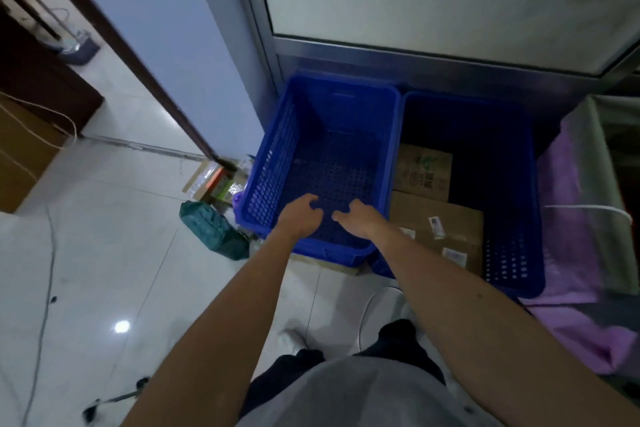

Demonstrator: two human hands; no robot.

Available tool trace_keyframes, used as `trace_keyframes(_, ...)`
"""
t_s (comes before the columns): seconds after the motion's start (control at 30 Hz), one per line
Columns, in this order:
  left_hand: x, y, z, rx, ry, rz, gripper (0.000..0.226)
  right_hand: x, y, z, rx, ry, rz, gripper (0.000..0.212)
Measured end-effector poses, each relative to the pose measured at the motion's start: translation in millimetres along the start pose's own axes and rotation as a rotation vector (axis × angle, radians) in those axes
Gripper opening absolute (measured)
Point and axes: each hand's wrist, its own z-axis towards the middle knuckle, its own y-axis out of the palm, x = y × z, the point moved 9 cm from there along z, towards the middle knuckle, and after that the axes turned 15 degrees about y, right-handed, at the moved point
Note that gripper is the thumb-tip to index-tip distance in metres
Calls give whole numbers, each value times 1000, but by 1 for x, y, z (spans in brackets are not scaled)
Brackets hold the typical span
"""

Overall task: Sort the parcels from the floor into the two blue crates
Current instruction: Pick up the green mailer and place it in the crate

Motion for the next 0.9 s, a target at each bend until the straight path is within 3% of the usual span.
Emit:
trace_keyframes(0.13, -66, -50, -31, 35, -41, 53, 53, -47, 51, -17, 21, -58, -33, 68)
trace_keyframes(0.37, -151, -109, -55, 71, -164, 13, 50, -109, 92, -26, 21, -73, -97, 56)
trace_keyframes(0.77, -221, -170, -29, 82, -296, 57, 44, -218, 124, 24, -56, -124, -141, 43)
trace_keyframes(0.9, -237, -192, -19, 85, -331, 52, 42, -244, 133, 29, -81, -147, -195, 51)
